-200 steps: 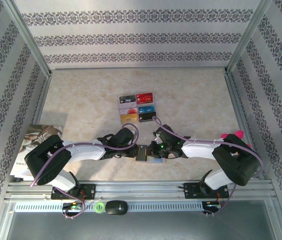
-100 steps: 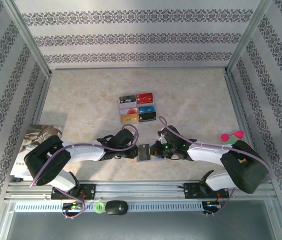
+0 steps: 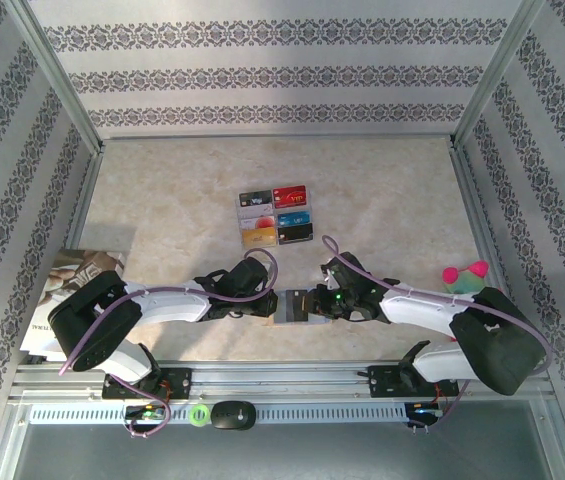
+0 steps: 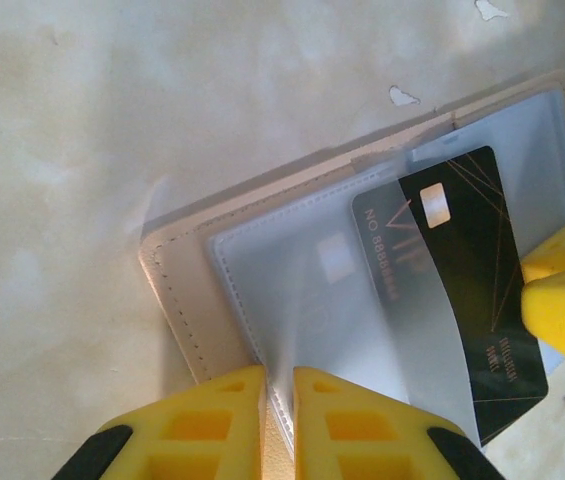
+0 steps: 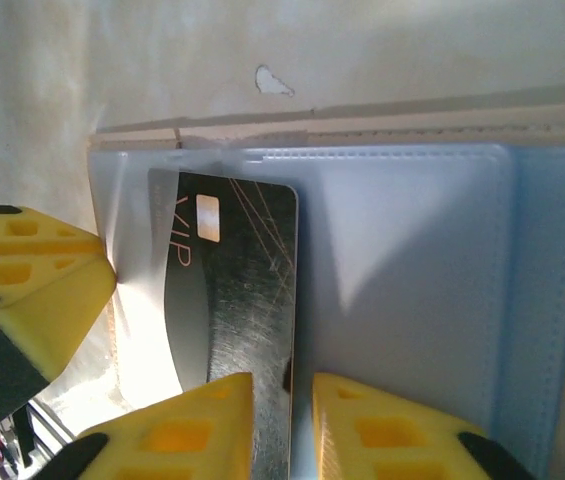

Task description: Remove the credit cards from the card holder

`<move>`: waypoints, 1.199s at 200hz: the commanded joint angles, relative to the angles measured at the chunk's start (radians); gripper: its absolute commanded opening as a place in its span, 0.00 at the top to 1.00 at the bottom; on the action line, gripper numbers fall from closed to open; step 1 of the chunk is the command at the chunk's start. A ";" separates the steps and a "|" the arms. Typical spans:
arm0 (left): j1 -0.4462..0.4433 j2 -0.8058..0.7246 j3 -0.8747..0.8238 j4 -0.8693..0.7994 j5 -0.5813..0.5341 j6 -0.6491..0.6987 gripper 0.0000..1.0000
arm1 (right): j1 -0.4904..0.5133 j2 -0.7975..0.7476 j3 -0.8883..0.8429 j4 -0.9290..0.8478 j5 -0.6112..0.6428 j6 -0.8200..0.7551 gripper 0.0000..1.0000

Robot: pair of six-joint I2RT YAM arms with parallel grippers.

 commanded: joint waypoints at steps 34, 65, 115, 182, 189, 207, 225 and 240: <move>-0.010 0.017 -0.015 -0.054 -0.006 0.001 0.86 | -0.018 0.033 0.020 0.019 -0.030 -0.029 0.70; -0.010 0.027 -0.010 -0.056 0.004 0.006 0.86 | -0.017 0.072 0.013 0.046 -0.047 -0.028 0.70; -0.010 0.014 -0.006 -0.074 -0.004 0.008 0.87 | -0.019 0.067 0.000 0.052 -0.042 -0.026 0.92; 0.003 0.004 -0.002 -0.078 -0.009 0.023 0.87 | -0.090 -0.130 0.001 -0.162 0.038 -0.108 1.00; 0.004 0.004 0.003 -0.078 -0.005 0.026 0.87 | -0.094 -0.147 0.009 -0.190 0.046 -0.123 1.00; 0.013 -0.001 0.011 -0.078 0.002 0.033 0.85 | -0.098 -0.187 0.037 -0.248 0.058 -0.170 1.00; 0.019 -0.018 0.021 -0.081 0.011 0.040 0.76 | -0.097 -0.217 0.079 -0.297 0.058 -0.240 1.00; 0.021 -0.038 0.037 -0.091 0.019 0.052 0.65 | -0.098 -0.237 0.122 -0.329 0.051 -0.310 1.00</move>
